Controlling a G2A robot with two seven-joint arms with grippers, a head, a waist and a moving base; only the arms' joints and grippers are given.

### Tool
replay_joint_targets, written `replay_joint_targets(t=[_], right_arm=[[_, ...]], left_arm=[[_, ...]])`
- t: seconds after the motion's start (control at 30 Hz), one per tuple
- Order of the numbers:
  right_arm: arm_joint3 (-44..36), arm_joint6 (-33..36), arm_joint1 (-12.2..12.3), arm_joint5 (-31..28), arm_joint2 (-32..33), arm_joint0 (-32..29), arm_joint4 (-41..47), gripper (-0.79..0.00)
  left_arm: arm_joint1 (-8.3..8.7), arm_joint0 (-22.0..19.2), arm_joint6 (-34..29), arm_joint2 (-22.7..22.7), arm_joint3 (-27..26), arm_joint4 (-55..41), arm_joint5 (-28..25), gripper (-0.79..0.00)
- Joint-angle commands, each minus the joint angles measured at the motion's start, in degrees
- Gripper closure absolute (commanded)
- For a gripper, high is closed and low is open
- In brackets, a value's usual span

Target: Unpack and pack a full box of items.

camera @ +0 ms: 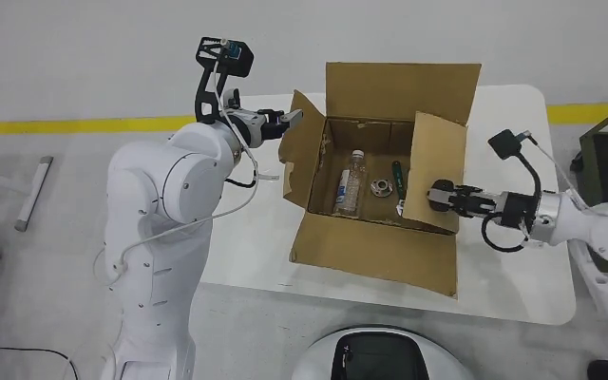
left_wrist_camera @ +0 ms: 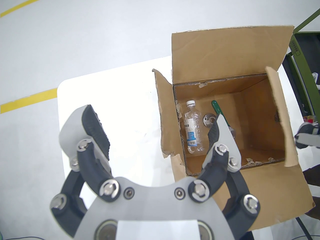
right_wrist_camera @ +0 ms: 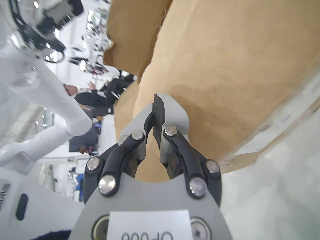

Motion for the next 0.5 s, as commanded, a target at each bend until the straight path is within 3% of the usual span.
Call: replay_joint_targets(t=[0.0,0.13,0.17,0.2,0.23,0.47], right_arm=[[0.6,0.7,0.0,1.1,-2.9,1.6,-1.9,0.0],[2.4,1.1,-0.1,3.0,-5.8,4.1,-3.1,0.0],[2.5,0.9,-0.1,3.0,-5.9,4.5,-2.5,0.0],[2.6,0.4,-0.1,2.9,-5.6,4.8,-1.7,0.0],[2.8,-0.5,-0.1,2.5,-4.7,5.1,-0.5,0.0],[7.4,-8.6,0.4,1.0,5.7,4.5,6.7,0.0]], left_arm=[[0.0,0.0,0.0,0.0,0.0,0.0,0.0,-0.785],[0.21,1.9,2.7,-0.5,0.4,1.4,-0.2,-0.785],[0.31,2.4,3.0,-0.7,0.6,2.4,-0.2,-0.449],[0.42,2.7,3.1,-0.7,0.8,3.7,-0.3,-0.252],[0.57,2.9,3.3,-0.8,1.0,5.7,-0.5,0.0],[0.77,4.2,3.6,-0.4,3.8,10.6,0.6,0.0]])
